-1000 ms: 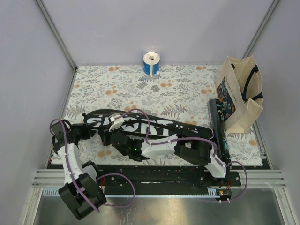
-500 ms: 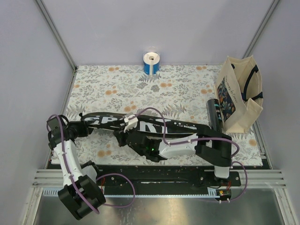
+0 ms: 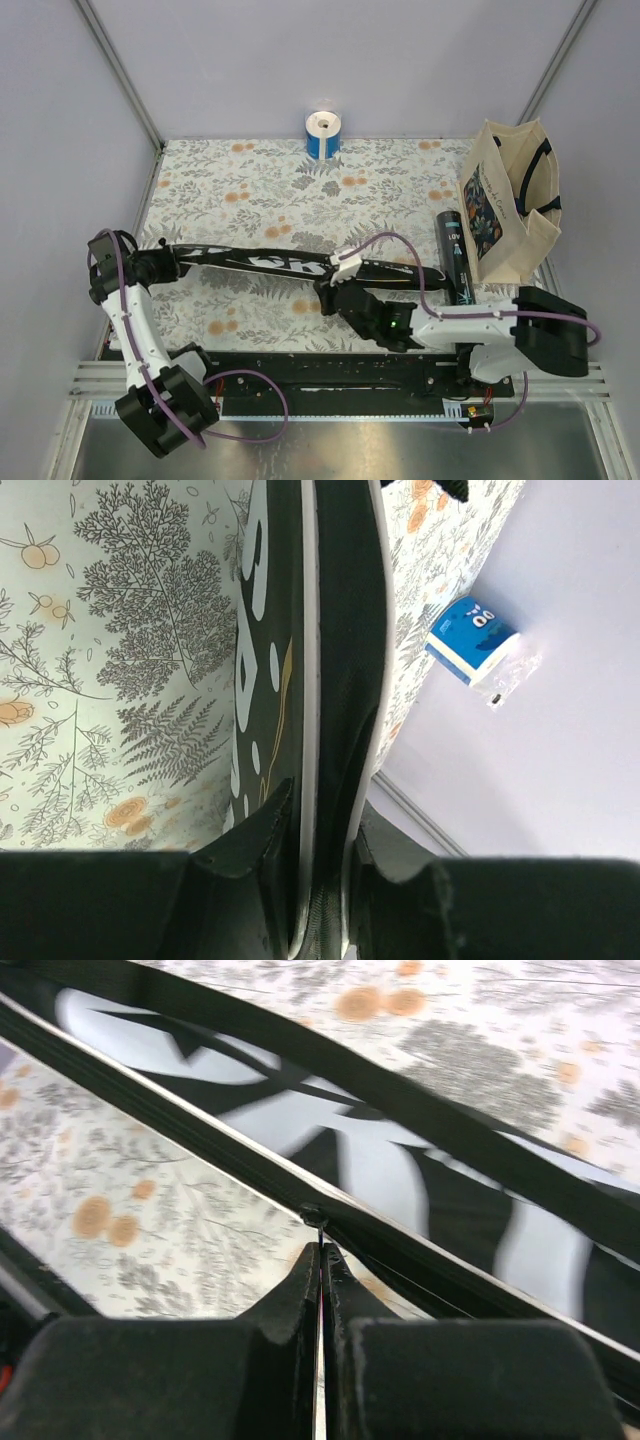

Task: Pack up the badminton gear

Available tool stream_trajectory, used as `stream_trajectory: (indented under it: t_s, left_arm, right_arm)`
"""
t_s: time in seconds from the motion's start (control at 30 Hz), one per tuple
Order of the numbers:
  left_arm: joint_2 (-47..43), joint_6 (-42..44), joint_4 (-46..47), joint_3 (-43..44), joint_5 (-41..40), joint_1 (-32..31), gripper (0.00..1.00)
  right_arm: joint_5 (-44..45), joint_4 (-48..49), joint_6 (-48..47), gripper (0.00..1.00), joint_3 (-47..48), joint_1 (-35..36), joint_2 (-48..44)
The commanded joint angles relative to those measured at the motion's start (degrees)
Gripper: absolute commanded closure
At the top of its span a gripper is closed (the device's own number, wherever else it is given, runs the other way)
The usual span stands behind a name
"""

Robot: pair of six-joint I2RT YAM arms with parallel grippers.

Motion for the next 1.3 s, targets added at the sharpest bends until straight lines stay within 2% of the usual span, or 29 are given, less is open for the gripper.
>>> stream_trajectory:
  t_s: [0.0,0.3,0.57,0.67,0.73,0.8,0.87,0.9,1.0,1.03,1.07,1.1,1.2,1.23,1.27]
  left_arm:
    - [1.60,-7.15,0.74,5.64,-4.27,2.16,1.00]
    - [6.52,-5.74,-0.85,11.88,-6.20,4.63,1.00]
    - [12.23,-5.30,2.47,13.12,-8.84,4.63,1.00]
    - [15.22,-3.99,10.55,13.03,-6.04,3.93,1.00]
    - [18.64,-1.27,12.60,15.39,-3.58,3.14,1.00]
    - [21.99,2.77,12.52,18.20,-2.34,1.82,0.93]
    - [24.27,5.76,11.99,19.62,-2.60,-0.02,0.81]
    - [25.67,7.25,11.99,19.54,-2.60,-0.90,0.67]
    - [27.70,10.33,10.33,19.01,-4.52,-3.10,0.40]
    - [28.06,11.73,9.27,19.18,-5.84,-3.98,0.25]
    - [28.15,12.88,8.13,19.44,-7.15,-4.59,0.19]
    - [27.89,14.28,7.08,19.62,-9.34,-5.56,0.15]
    - [25.43,18.94,4.26,21.11,-23.56,-10.29,0.09]
    - [24.29,20.52,3.64,21.64,-27.43,-11.71,0.01]
    - [23.59,21.06,2.16,22.25,-29.99,-13.11,0.01]
  right_arm:
    - [8.86,-11.73,2.10,1.00,-5.46,-2.52,-9.95]
    - [17.04,-30.37,11.24,1.00,-16.80,-10.25,-31.40]
    - [19.86,-43.74,14.67,1.00,-19.19,-15.17,-44.67]
    - [16.80,-41.65,13.90,1.00,-18.92,-15.18,-45.30]
    - [13.11,-37.61,11.52,1.00,-18.92,-15.18,-44.69]
    - [10.20,-36.28,10.11,1.00,-17.78,-15.18,-43.46]
    - [8.44,-35.84,9.49,1.00,-16.56,-15.18,-42.32]
    - [7.56,-35.49,8.97,1.00,-15.85,-15.18,-42.05]
    - [3.00,-34.00,8.00,1.00,-14.88,-15.18,-41.53]
    - [1.16,-33.64,8.00,1.00,-14.70,-15.18,-41.35]
    - [-0.43,-33.29,7.91,1.00,-14.62,-15.18,-41.09]
    - [-1.92,-32.94,8.08,1.00,-14.44,-15.26,-40.74]
    - [-5.01,-33.02,7.82,1.00,-13.30,-15.09,-38.90]
    - [-5.62,-32.94,7.73,1.00,-12.95,-15.18,-38.28]
    - [-6.33,-32.94,7.65,1.00,-12.77,-15.18,-37.58]
